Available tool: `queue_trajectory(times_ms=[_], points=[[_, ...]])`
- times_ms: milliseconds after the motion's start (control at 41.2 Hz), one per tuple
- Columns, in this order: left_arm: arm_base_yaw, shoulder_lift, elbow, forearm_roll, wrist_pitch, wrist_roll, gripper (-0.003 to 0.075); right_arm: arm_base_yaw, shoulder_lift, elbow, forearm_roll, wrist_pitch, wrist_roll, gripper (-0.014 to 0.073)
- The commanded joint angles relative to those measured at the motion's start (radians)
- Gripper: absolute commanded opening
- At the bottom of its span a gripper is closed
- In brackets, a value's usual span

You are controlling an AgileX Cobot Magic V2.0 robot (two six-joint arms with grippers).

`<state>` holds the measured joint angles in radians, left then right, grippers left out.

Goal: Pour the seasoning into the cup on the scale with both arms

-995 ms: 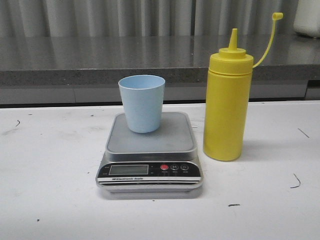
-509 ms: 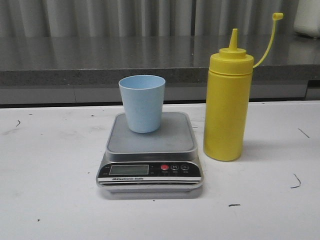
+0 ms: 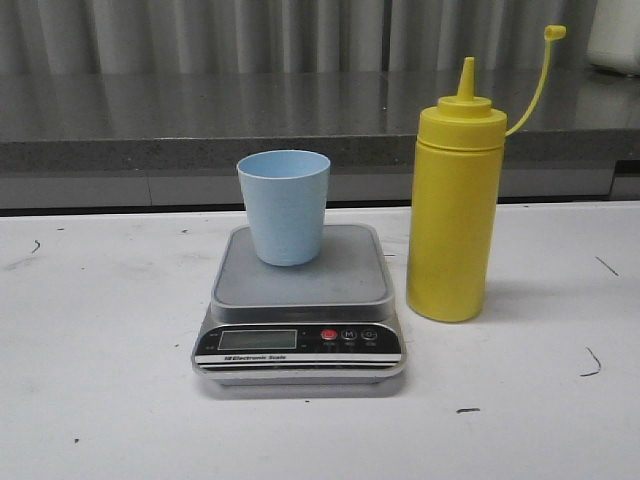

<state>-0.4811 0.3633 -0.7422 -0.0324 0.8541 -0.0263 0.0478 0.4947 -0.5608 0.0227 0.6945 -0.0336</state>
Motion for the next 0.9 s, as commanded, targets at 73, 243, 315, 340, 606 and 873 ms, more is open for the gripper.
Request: queue_trajectory(times_ms=[73,243,315,340,606,873], points=[[0.003,0.01,-0.025,-0.011,-0.075,0.002,0.0439,-0.004,0.01,-0.026,-0.012,-0.062,-0.011,0.046],[0.003,0.01,-0.025,-0.011,-0.075,0.002,0.0439,-0.004,0.01,-0.026,-0.012,-0.062,-0.011,0.046],[0.003,0.01,-0.025,-0.011,-0.075,0.002,0.0439,-0.004,0.01,-0.026,-0.012,-0.062,-0.011,0.046],[0.003,0.01,-0.025,-0.011,-0.075,0.002,0.0439,-0.004,0.01,-0.026,-0.011,-0.063,-0.011,0.046],[0.003,0.01,-0.025,-0.011,-0.075,0.002,0.0439,-0.004,0.028,-0.026,-0.011,-0.088,-0.016,0.0467],[0.003,0.01,-0.025,-0.011,-0.075,0.002,0.0439,0.091,0.116,-0.027,-0.006,-0.142,-0.068,0.0606]])
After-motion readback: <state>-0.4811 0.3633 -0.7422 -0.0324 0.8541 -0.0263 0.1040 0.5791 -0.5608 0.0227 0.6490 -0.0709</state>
